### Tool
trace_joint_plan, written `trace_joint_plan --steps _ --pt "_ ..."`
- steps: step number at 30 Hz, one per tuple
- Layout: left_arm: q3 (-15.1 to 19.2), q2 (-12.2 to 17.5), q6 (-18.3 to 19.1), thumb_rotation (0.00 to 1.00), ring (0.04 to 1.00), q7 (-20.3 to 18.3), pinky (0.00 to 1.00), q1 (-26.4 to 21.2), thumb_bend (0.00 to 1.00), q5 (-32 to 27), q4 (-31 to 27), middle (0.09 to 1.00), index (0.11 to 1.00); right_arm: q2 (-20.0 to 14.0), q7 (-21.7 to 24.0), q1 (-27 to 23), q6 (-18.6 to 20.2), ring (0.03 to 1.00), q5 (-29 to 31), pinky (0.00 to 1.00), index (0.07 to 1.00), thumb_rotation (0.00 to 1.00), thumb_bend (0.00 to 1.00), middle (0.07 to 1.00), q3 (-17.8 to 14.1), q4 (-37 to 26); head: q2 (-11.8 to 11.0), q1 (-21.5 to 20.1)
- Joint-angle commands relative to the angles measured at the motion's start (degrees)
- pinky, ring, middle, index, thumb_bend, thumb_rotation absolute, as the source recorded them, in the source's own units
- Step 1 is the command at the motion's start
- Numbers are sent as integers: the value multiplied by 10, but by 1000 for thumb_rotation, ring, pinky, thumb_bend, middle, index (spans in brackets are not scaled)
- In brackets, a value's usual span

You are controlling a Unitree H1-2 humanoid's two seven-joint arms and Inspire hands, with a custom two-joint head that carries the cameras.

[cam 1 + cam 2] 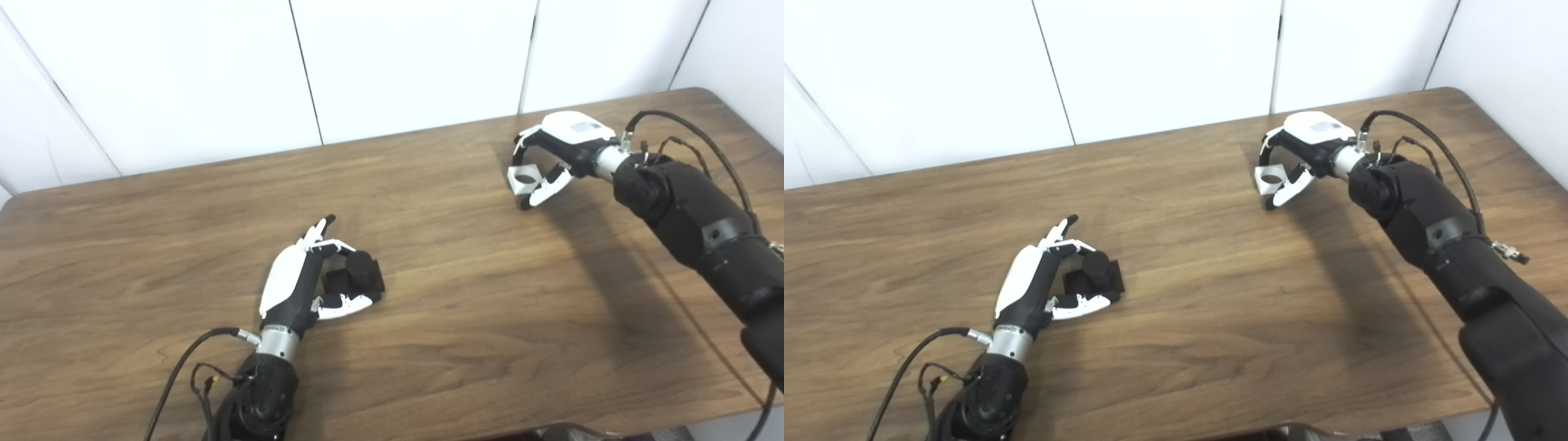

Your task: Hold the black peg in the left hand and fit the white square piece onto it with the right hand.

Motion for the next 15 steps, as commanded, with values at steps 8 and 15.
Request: trace_joint_plan --steps 8,15 --pt "5 20 19 78 1000 -15 1000 12 521 14 -4 991 494 -16 -6 -11 4 902 -8 947 634 285 708 860 -4 2 2 0" --pt "6 25 17 80 1000 -18 1000 16 521 16 -9 988 494 -17 -15 -9 3 904 -7 947 618 264 703 858 -5 12 5 1"
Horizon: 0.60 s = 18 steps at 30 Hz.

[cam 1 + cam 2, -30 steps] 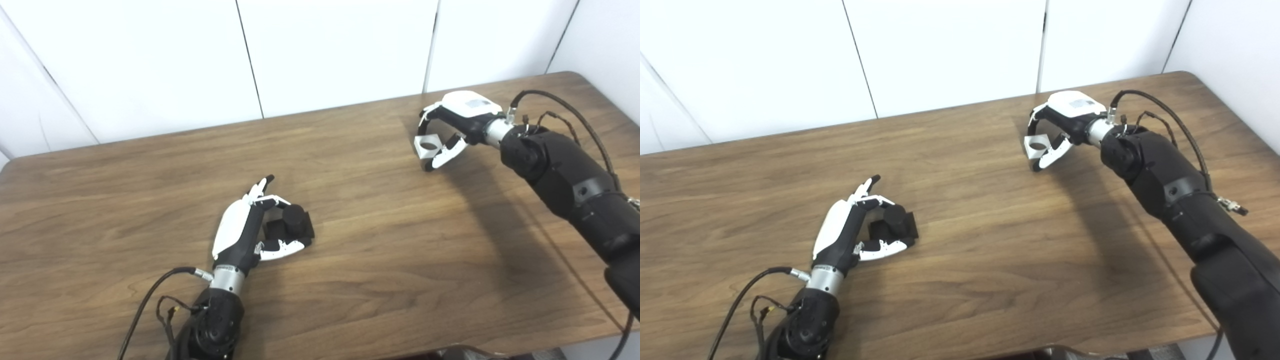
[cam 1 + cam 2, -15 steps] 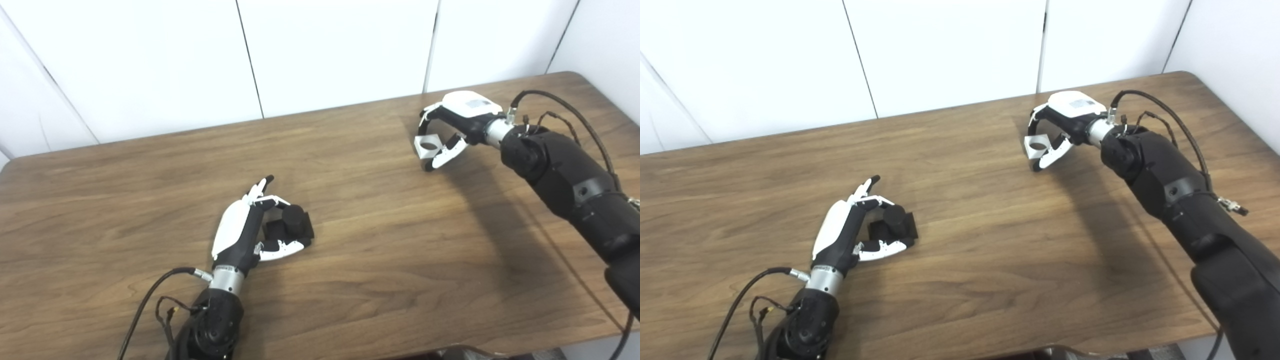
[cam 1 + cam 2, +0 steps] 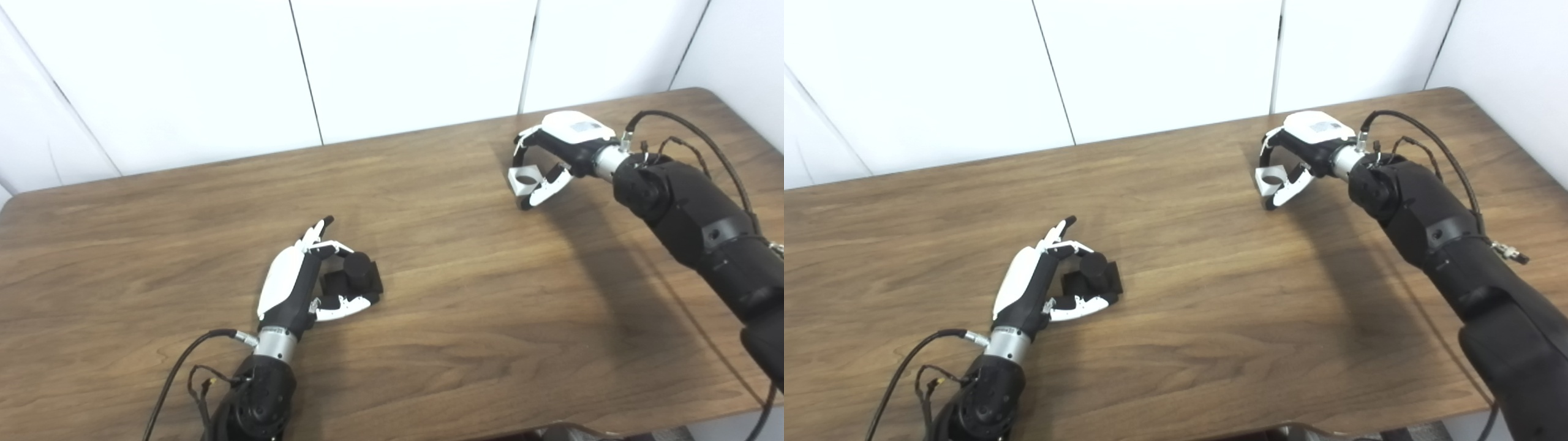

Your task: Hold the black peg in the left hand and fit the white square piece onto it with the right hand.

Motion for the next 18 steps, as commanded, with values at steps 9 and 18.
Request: trace_joint_plan --steps 9,18 --pt "6 23 19 78 1000 -19 1000 13 521 19 -8 986 494 -20 -21 -4 3 898 -9 936 497 156 519 852 -3 19 3 -3" --pt "7 22 18 79 1000 -22 1000 11 521 17 -7 985 494 -22 -22 -3 3 897 -9 930 495 156 516 852 -1 23 4 -3"
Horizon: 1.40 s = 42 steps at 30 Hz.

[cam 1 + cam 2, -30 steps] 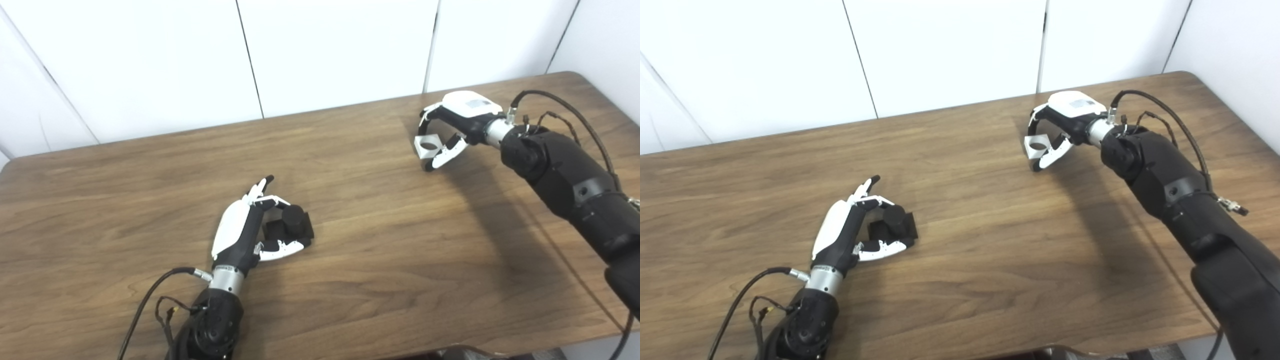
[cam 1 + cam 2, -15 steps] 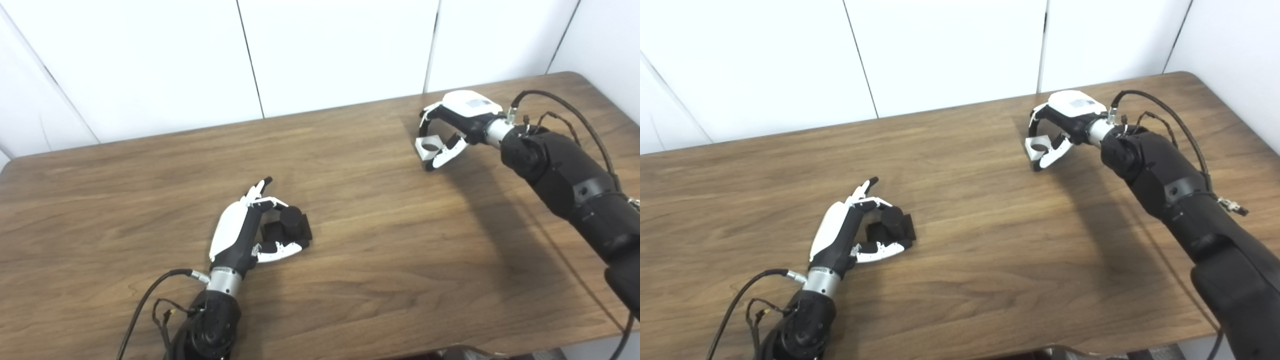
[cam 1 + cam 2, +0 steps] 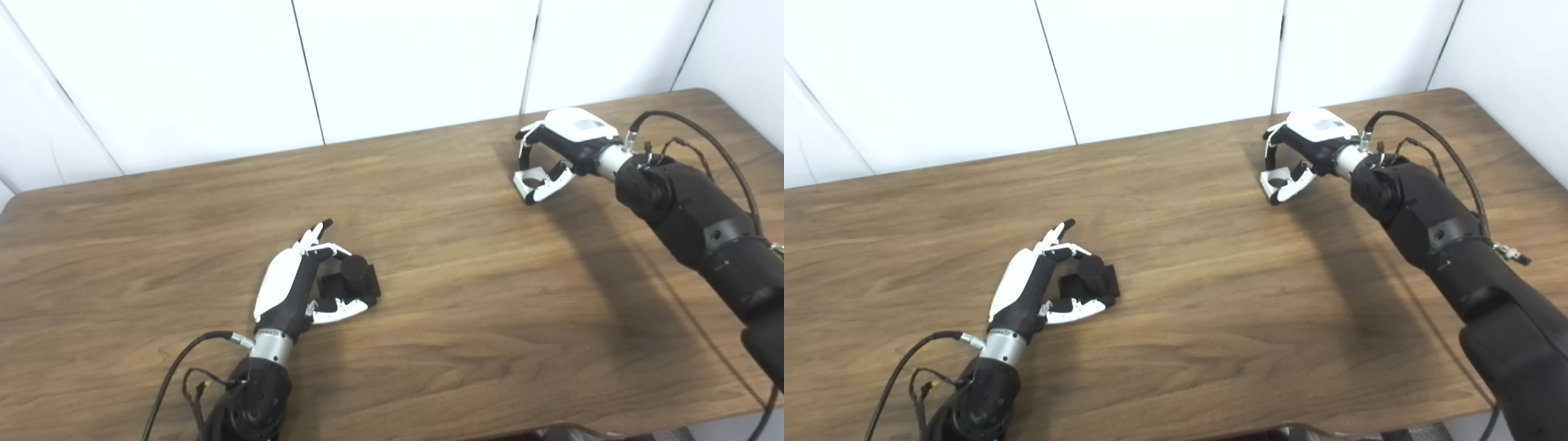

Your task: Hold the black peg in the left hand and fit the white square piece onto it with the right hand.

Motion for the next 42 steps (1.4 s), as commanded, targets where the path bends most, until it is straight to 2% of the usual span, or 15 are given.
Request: trace_joint_plan --steps 1,15,22,27,33,42 --pt "3 18 16 79 1000 -11 1000 6 521 17 2 985 494 -22 1 -4 12 898 -14 931 495 156 515 852 -1 10 1 -1" --pt "5 17 17 79 1000 -9 1000 6 521 18 3 986 494 -20 -37 3 -2 866 -20 913 488 138 518 804 2 10 1 -2" --pt "3 13 19 78 1000 -8 1000 1 521 20 8 988 494 -22 -61 8 -15 861 -14 924 486 139 517 796 -7 -2 -2 -3" --pt "4 12 17 77 1000 -5 1000 -5 522 19 15 989 494 -20 -87 16 -31 854 -4 935 485 140 517 780 -24 -20 -3 -3" --pt "3 10 20 76 1000 -4 1000 -9 522 23 18 989 494 -16 -99 35 -31 860 8 941 484 140 517 781 -49 -60 -3 -1" --pt "3 9 21 76 1000 -3 1000 -13 522 24 21 989 494 -9 -92 69 -24 874 11 944 483 141 516 782 -84 -136 -1 2"
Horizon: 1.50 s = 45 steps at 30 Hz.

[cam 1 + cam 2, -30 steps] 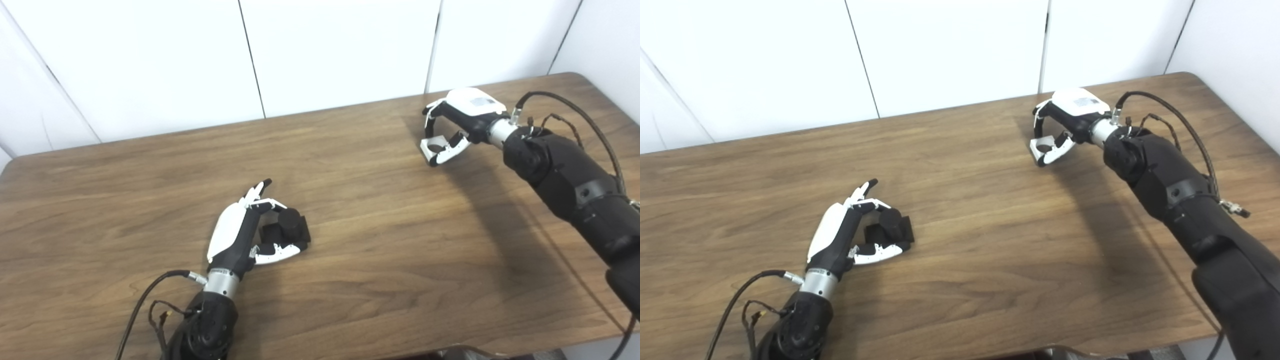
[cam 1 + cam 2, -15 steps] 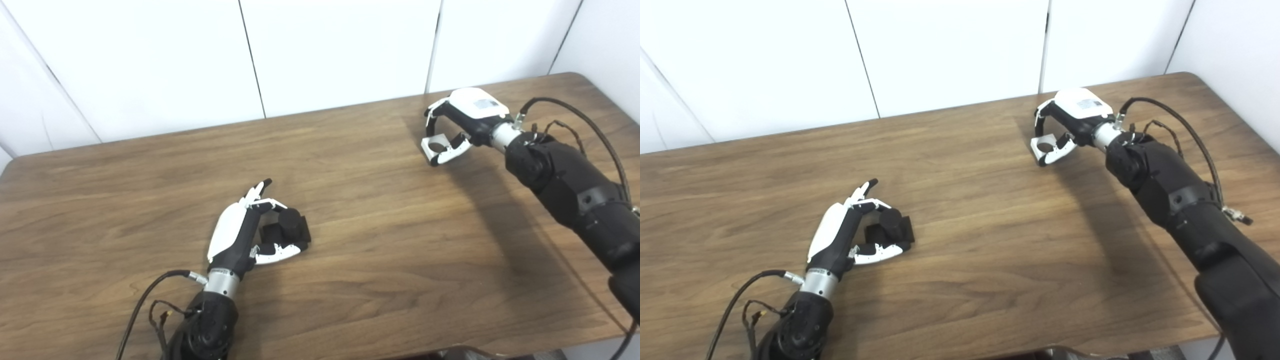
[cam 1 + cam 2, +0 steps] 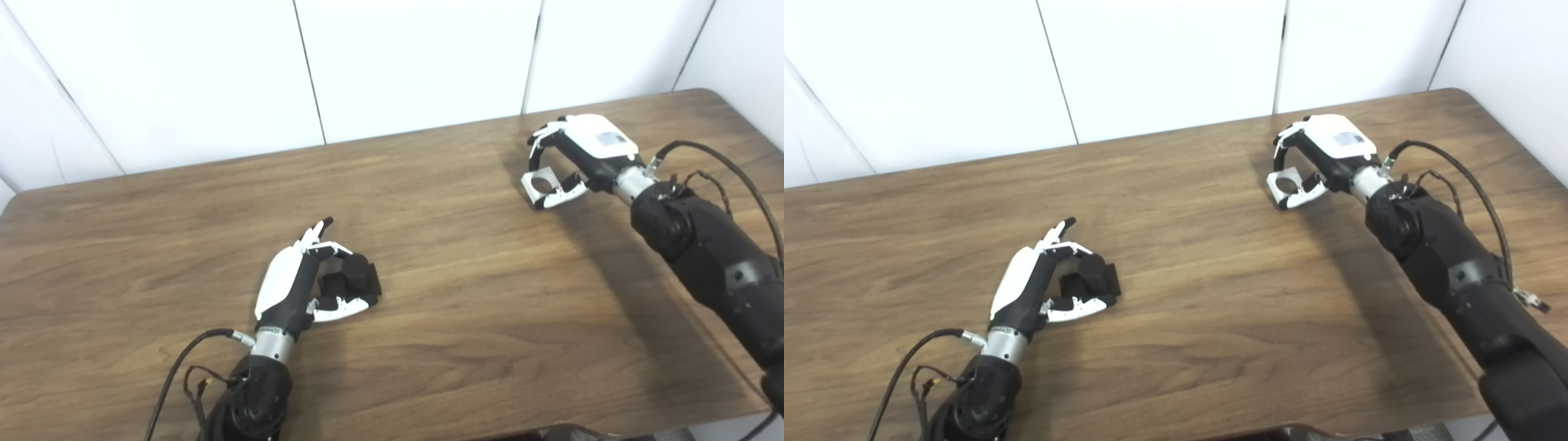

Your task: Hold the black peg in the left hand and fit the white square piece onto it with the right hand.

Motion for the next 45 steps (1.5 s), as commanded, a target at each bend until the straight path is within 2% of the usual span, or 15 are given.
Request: trace_joint_plan --steps 1,17,21,33,39,45 --pt "1 10 22 76 1000 -3 1000 -8 522 23 15 988 494 -9 -6 -23 2 875 6 943 483 141 516 782 -18 -39 1 0" --pt "-4 1 28 76 1000 2 1000 -17 522 32 22 984 494 5 28 5 -4 889 21 983 484 140 515 790 -40 -144 9 24" --pt "-6 -1 31 76 1000 4 1000 -19 522 31 22 983 494 11 41 9 -1 892 27 956 483 141 515 790 -42 -169 10 35" --pt "-17 -20 43 79 1000 15 1000 -31 521 44 36 982 494 27 58 20 -24 878 49 966 483 140 515 786 -46 -205 27 133" --pt "-18 -25 37 80 1000 23 1000 -36 520 45 48 978 493 36 66 28 -23 880 51 920 484 142 516 790 -42 -228 28 139" --pt "-16 -21 38 79 1000 23 1000 -34 521 43 46 983 493 47 97 38 -28 885 69 951 484 141 515 796 -32 -259 28 129"
